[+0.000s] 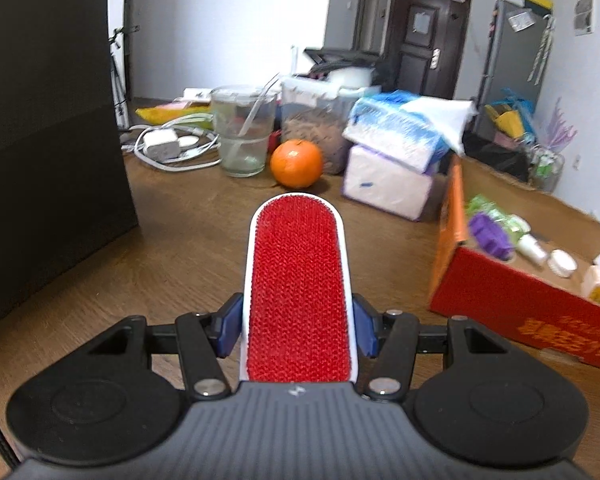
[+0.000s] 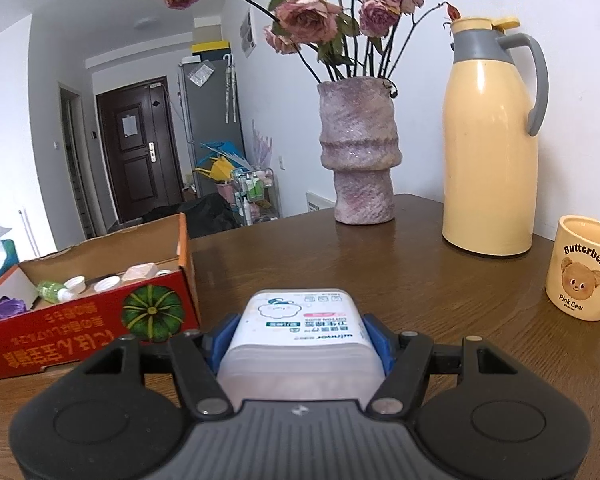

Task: Organize rigid objects
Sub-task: 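Carry the lint brush in the left tool and container in the right tool over the box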

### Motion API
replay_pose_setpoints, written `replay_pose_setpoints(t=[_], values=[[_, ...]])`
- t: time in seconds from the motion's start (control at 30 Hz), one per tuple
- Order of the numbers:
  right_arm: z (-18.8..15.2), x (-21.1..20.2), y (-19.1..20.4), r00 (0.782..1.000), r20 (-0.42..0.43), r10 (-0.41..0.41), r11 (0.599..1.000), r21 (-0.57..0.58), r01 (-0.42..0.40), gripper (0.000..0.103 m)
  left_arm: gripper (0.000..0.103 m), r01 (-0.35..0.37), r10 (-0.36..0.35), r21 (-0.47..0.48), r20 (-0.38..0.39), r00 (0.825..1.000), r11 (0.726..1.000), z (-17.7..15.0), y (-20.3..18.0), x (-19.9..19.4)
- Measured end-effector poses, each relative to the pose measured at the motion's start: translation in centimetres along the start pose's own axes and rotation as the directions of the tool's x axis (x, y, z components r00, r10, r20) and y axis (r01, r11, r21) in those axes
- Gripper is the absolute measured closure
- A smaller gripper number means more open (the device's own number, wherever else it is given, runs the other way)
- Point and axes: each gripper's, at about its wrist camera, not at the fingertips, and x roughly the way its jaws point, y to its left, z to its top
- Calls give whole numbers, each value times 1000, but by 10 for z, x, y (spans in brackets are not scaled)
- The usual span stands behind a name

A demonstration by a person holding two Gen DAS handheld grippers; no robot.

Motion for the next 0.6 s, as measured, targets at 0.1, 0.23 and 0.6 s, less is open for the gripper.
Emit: replay_pose_setpoints(t=[0.1,0.23,0.6], values=[[-2,-8,6,1000,11,20,1000,-3,-20,38,46,33,-34,19,35,999,999,-1,-7,-14],[-3,-16,14,998,22,51,999,-10,-51,38,46,83,-86,48,71,994,995,-2,-19,-32],[-4,-33,46,986,70,153,988,-43,-151,38,46,199,-202,59,55,978,978,-3,-50,-53]])
